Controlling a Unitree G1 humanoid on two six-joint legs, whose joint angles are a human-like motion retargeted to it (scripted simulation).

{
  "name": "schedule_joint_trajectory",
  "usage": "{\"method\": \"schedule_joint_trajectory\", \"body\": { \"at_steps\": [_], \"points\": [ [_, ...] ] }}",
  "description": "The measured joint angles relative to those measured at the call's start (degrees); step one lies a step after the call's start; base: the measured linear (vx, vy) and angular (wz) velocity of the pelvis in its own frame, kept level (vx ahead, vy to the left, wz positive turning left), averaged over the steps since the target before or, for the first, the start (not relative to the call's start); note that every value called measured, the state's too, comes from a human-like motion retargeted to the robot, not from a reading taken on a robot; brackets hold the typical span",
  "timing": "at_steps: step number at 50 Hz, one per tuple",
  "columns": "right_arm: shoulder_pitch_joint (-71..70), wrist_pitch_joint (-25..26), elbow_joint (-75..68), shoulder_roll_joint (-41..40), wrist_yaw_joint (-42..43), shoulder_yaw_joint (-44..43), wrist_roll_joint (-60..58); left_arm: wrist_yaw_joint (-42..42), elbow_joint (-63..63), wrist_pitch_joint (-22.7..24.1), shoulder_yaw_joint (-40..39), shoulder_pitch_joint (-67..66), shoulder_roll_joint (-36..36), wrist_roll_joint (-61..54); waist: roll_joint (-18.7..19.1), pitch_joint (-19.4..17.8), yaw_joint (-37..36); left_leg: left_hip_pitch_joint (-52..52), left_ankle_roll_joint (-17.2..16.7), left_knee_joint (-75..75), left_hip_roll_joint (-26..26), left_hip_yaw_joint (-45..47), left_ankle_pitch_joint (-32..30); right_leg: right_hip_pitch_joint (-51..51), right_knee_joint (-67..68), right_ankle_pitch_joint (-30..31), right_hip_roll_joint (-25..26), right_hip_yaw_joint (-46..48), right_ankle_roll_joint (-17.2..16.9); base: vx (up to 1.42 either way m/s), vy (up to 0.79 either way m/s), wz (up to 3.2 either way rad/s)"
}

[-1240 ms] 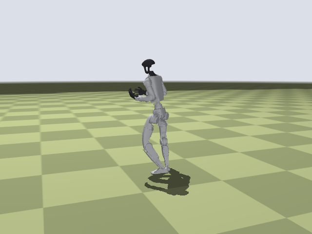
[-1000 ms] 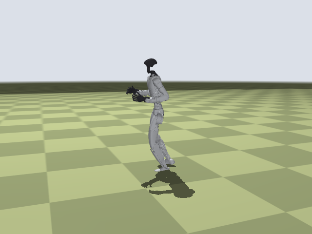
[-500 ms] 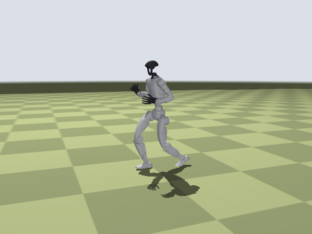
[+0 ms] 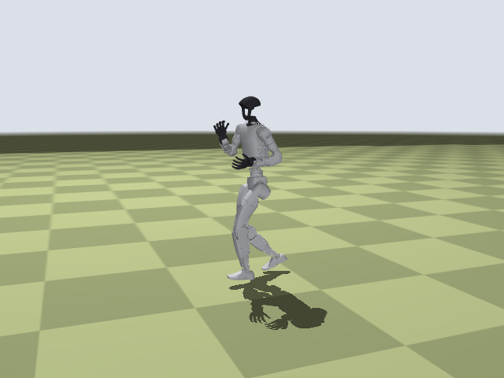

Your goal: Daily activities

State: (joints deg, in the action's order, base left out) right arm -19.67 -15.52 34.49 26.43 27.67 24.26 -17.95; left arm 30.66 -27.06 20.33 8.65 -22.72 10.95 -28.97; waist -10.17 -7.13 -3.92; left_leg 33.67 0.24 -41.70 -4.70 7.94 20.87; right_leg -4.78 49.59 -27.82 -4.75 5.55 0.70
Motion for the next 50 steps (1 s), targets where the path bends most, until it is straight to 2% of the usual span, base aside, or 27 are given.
{"method": "schedule_joint_trajectory", "body": {
  "at_steps": [2,4,5,8,10,13,15,17,20,22,25,28,30,35,39,43,47,50],
  "points": [
    [0.88,0.56,-0.19,0.67,-0.06,0.48,-1.32,0.15,-0.68,0.25,0.6,-0.63,-0.29,-1.21,-1.6,0.71,0.63,-2.84,-0.04,6.01,-3.81,-0.29,-3.14,-0.78,6.64,4.29,-4.18,0.35,-1.22,0.83,0.14,0.09],
    [2.23,1.14,-0.54,1.16,-0.53,0.71,-2.4,0.33,-1.31,0.16,1.39,-1.2,-0.7,-2.38,-2.22,1.17,1.45,-4.2,1.49,4.78,-6.12,-1.03,-2.06,-2.53,15.31,7.17,-7.96,1.33,-0.87,0.84,0.14,0.07],
    [2.91,1.5,-0.72,1.37,-0.76,0.79,-2.94,0.4,-1.68,0.05,1.83,-1.32,-0.85,-3.02,-2.55,1.25,1.89,-5.23,2.76,3.92,-7.34,-1.35,-0.66,-3.8,20.1,8.02,-10.14,1.68,-0.35,0.85,0.15,0.09],
    [4.94,2.42,-1.79,1.04,-1.53,0.73,-4.49,-0.1,-2.31,-0.99,3.26,-0.57,-0.86,-2.9,-3.66,0.22,3.31,-8.54,8.05,-1.07,-10.87,-2.43,7.95,-9.86,32.68,5.75,-16.1,1.18,2.63,0.86,0.15,0.15],
    [6.08,2.66,-2.85,0.07,-2.14,0.36,-5.64,-0.37,-1.84,-1.82,3.73,1.33,-0.56,-1.1,-3.92,-1.16,4.2,-11.39,10.31,-3.85,-12.37,-3.29,13.32,-15.59,37.4,2.83,-17.56,0.04,4.41,0.87,0.13,0.13],
    [8.48,2.37,-3.72,-1.24,-3.0,0.24,-5.77,-0.94,-1.01,-2.4,3.65,4.26,-0.51,-0.3,-2.64,-2.6,5.65,-17.39,11.07,-3.84,-11.97,-5.3,18.86,-24.19,34.63,-1.48,-15.69,0.72,6.01,0.89,0.09,0.06],
    [10.31,2.02,-3.62,-1.39,-3.32,0.2,-5.1,-1.34,-1.21,-2.16,3.21,5.65,-0.42,-0.26,-1.25,-3.18,6.72,-22.12,10.73,-2.09,-10.72,-6.56,21.32,-28.47,27.49,-2.5,-12.61,2.28,5.3,0.91,0.05,0.12],
    [12.13,1.66,-3.35,-0.94,-3.33,0.1,-4.81,-1.25,-2.1,-1.65,2.73,6.61,-0.09,0.5,0.07,-3.37,7.75,-26.68,9.73,0.03,-9.32,-7.31,22.45,-30.91,16.24,-1.46,-8.6,4.06,2.81,0.9,0.01,0.17],
    [14.58,1.15,-3.15,0.26,-2.99,0.01,-5.18,-0.83,-3.76,-0.97,2.28,7.99,0.79,1.64,2.33,-2.84,7.93,-31.97,7.45,2.1,-7.22,-9.17,22.16,-31.29,-3.92,2.57,-1.47,6.69,-1.46,0.86,-0.02,-0.05],
    [16.19,1.21,-3.22,1.09,-3.15,-0.1,-5.25,-0.65,-4.67,-0.76,1.98,8.65,1.17,1.9,3.58,-2.29,7.94,-33.99,5.98,-0.01,-5.85,-9.84,21.23,-30.68,-8.61,5.29,1.27,7.41,-2.0,0.82,-0.01,-0.05],
    [18.42,1.76,-3.75,2.11,-3.38,0.16,-4.78,-0.78,-5.12,-1.03,2.15,8.4,1.11,0.69,5.45,-1.63,7.93,-34.34,2.58,-9.16,-3.43,-10.46,15.17,-29.66,-4.79,7.24,3.68,7.5,0.08,0.78,-0.01,-0.06],
    [19.74,2.77,-4.28,2.72,-2.86,0.4,-3.78,-1.53,-4.39,-1.77,3.06,7.5,0.89,-0.59,7.75,-1.86,6.77,-29.96,-1.4,-23.28,0.56,-10.15,5.74,-25.93,-3.25,5.37,6.85,7.85,2.36,0.71,-0.01,-0.21],
    [19.8,3.48,-4.35,2.72,-2.19,0.31,-3.66,-2.11,-3.61,-2.45,3.69,7.27,0.82,-1.33,8.59,-2.07,5.53,-25.42,-1.45,-30.99,3.62,-8.96,3.93,-22.94,-3.57,3.48,8.15,7.81,2.96,0.67,0.0,-0.24],
    [16.33,5.48,-3.25,0.96,-0.42,-1.37,-3.79,-2.53,-1.09,-3.37,3.43,7.23,0.52,-1.99,8.34,-2.76,1.96,-13.29,2.73,-33.41,8.7,-6.43,10.67,-15.35,-7.55,0.08,9.15,5.29,2.52,0.65,0.01,-0.35],
    [12.48,5.89,-2.03,-0.55,0.62,-2.91,-4.26,-1.88,0.34,-3.21,2.94,6.04,-0.01,-1.88,6.31,-3.06,1.07,-6.8,3.27,-18.44,6.64,-5.59,12.1,-11.37,-6.91,-3.73,6.82,1.63,2.29,0.63,0.05,-0.35],
    [9.84,6.38,-2.61,-1.8,1.78,-3.91,-5.49,-1.99,1.29,-3.18,2.99,6.06,-0.4,-1.67,2.82,-2.35,2.7,-3.7,1.27,2.0,0.63,-5.6,6.21,-9.83,-2.92,-8.7,2.96,-1.75,1.95,0.57,0.08,-0.12],
    [10.87,6.98,-4.84,-2.71,1.37,-3.34,-5.8,-2.32,1.53,-3.71,4.47,7.0,-0.41,-0.48,0.92,-1.41,4.38,-0.24,0.57,3.79,-2.71,-6.27,3.2,-9.93,4.78,-13.24,1.41,-4.69,1.74,0.51,0.1,-0.18],
    [12.03,7.48,-8.13,-3.03,-0.63,-1.43,-4.95,-2.61,1.98,-4.63,6.48,9.58,0.54,1.01,-1.27,-1.06,5.69,0.81,1.67,-0.47,-4.99,-5.49,2.12,-11.18,13.46,-12.32,-1.0,-6.13,0.6,0.47,0.1,-0.15]
  ]
}}
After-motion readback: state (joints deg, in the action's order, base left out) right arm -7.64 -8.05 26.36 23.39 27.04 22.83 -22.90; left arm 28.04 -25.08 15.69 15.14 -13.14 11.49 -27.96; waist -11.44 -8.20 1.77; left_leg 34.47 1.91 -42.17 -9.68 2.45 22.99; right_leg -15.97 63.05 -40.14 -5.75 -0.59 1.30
